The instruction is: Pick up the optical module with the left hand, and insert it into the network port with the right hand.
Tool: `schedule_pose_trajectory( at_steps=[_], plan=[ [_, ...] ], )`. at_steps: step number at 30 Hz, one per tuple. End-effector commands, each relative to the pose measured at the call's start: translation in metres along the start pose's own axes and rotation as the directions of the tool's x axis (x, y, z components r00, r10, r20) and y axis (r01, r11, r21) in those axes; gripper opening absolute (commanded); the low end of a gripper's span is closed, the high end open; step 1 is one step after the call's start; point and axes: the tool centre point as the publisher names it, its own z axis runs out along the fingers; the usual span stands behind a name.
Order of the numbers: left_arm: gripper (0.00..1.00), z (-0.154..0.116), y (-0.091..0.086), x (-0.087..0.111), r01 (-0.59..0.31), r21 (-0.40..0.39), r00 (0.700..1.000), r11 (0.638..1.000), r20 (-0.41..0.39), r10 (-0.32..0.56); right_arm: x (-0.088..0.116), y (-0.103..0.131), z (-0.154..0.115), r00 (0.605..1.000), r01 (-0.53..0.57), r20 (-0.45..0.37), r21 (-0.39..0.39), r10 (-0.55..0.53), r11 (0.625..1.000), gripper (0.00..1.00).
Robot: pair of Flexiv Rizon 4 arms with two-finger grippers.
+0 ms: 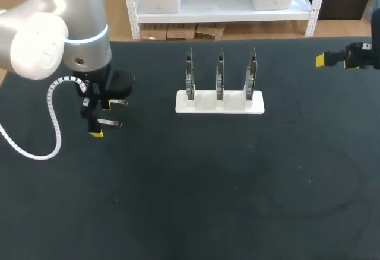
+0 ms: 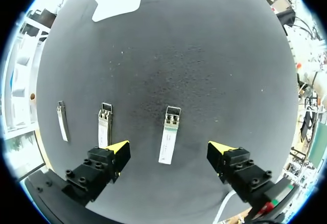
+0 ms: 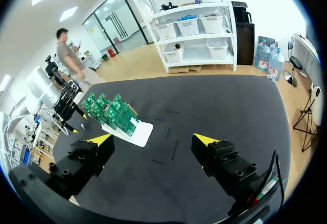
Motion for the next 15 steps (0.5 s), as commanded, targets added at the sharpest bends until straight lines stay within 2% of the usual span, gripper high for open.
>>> schedule_pose_trajectory(
  at_steps=[1,15],
  plan=[
    [1.00,0.0009,0.0053,-0.0011,-0.003,0.011,1.000,1.000,0.001,0.003,0.0000,0.0000,0.0000,1.000,0.000,0.000,0.000,0.000,1.000,1.00],
    [1.00,0.0035,0.0024,0.0018,0.008,0.006,1.000,1.000,0.002,-0.008,0.0000,0.0000,0.0000,1.000,0.000,0.000,0.000,0.000,1.000,1.00]
  ],
)
